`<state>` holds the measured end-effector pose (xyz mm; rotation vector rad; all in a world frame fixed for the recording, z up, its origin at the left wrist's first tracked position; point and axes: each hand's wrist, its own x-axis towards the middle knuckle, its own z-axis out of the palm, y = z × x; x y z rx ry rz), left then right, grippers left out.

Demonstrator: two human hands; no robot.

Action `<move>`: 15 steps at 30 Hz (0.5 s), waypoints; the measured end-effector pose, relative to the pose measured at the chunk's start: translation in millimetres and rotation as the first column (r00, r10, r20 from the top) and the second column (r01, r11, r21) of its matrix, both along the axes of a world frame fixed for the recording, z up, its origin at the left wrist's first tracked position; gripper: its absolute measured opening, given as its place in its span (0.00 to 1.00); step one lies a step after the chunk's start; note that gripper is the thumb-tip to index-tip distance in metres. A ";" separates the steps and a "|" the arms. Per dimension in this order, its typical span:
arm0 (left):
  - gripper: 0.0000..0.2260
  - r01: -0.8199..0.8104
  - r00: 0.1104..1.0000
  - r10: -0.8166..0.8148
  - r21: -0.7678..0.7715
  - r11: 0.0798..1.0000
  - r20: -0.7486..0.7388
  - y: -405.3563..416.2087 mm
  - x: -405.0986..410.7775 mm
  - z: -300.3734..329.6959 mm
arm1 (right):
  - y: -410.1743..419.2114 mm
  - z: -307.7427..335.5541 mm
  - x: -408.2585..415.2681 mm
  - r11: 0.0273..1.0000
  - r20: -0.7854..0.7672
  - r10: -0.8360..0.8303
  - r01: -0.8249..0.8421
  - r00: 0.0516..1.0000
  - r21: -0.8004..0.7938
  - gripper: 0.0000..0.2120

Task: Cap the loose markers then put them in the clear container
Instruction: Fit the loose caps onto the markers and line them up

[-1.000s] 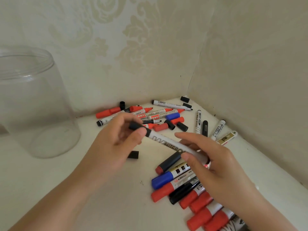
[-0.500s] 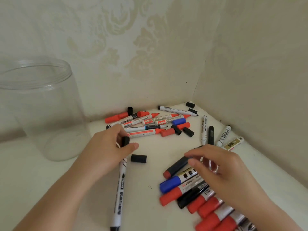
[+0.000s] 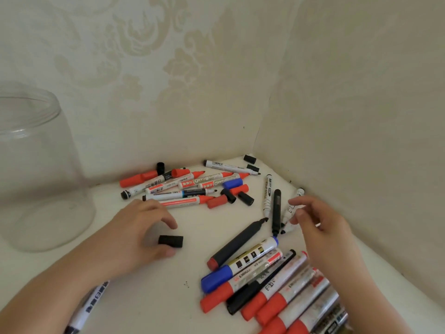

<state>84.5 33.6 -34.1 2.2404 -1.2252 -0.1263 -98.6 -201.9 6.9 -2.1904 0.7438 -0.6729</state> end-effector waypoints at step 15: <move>0.09 -0.270 0.960 0.226 -0.330 0.904 -0.164 -40.0 -32.9 9.1 | 28.9 -16.2 26.2 0.705 -0.349 0.360 -0.497 0.866 -0.506 0.15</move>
